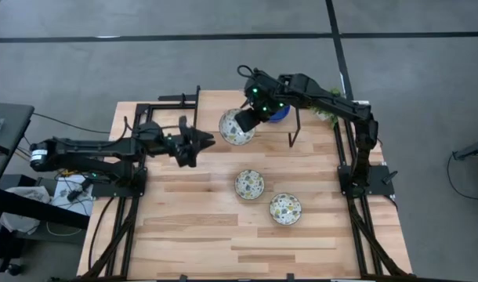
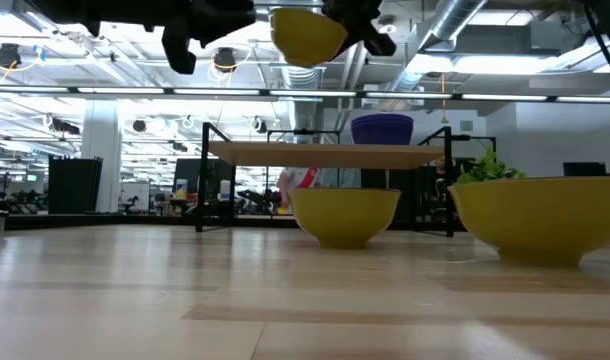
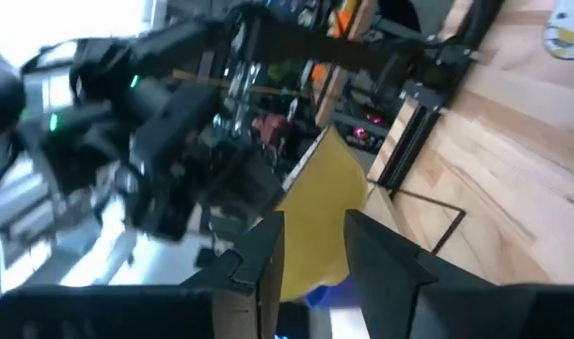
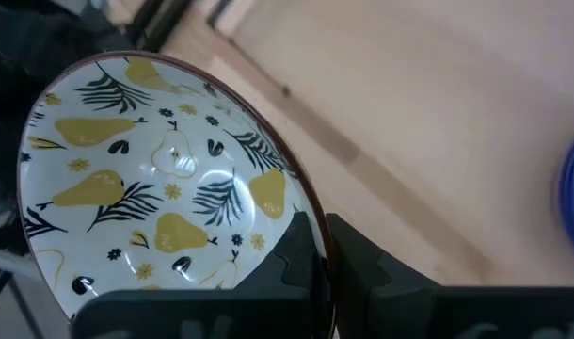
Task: Pick & Place Mini bowls
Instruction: Put the top white patterned bowl on the shelf
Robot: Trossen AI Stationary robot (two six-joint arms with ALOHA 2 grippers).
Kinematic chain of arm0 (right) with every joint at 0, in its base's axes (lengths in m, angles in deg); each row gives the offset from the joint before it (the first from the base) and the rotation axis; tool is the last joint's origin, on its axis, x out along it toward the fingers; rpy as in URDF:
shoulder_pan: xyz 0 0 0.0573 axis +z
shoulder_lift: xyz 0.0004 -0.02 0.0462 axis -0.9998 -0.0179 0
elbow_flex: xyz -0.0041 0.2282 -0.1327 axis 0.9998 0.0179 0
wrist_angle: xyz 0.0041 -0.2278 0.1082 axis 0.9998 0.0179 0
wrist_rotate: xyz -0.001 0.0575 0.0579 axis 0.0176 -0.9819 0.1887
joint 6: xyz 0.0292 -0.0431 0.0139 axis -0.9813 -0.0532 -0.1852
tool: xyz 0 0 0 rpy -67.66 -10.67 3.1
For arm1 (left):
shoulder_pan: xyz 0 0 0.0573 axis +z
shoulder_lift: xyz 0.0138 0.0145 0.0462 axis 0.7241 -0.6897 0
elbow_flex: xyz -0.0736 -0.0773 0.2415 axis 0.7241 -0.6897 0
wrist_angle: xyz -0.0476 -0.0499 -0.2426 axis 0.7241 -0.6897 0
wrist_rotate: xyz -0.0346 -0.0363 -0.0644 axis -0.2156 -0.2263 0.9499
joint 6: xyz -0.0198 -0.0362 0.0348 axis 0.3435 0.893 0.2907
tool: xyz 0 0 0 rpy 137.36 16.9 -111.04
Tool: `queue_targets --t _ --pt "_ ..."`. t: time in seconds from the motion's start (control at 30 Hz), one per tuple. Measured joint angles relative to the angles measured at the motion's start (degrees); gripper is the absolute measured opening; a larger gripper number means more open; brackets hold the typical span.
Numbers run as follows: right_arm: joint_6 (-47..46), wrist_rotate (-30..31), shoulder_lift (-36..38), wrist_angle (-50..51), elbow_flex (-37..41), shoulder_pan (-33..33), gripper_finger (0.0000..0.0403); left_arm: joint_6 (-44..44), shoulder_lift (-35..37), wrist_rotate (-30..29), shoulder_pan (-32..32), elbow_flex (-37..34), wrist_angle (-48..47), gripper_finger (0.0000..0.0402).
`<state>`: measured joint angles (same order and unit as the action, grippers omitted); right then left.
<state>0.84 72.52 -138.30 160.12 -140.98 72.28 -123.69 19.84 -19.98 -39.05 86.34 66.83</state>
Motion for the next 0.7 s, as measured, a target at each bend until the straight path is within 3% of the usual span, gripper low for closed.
queue_targets --t 0.3,0.7 --pt "-4.3 -4.1 0.0 10.2 0.1 3.0 0.0003 -8.2 -1.9 0.0 -4.4 0.0 0.3 0.0112" --pt "-4.4 -11.1 -6.7 10.0 1.0 6.6 0.0003 -8.1 -5.8 -0.2 -9.1 0.0 0.5 0.0112"
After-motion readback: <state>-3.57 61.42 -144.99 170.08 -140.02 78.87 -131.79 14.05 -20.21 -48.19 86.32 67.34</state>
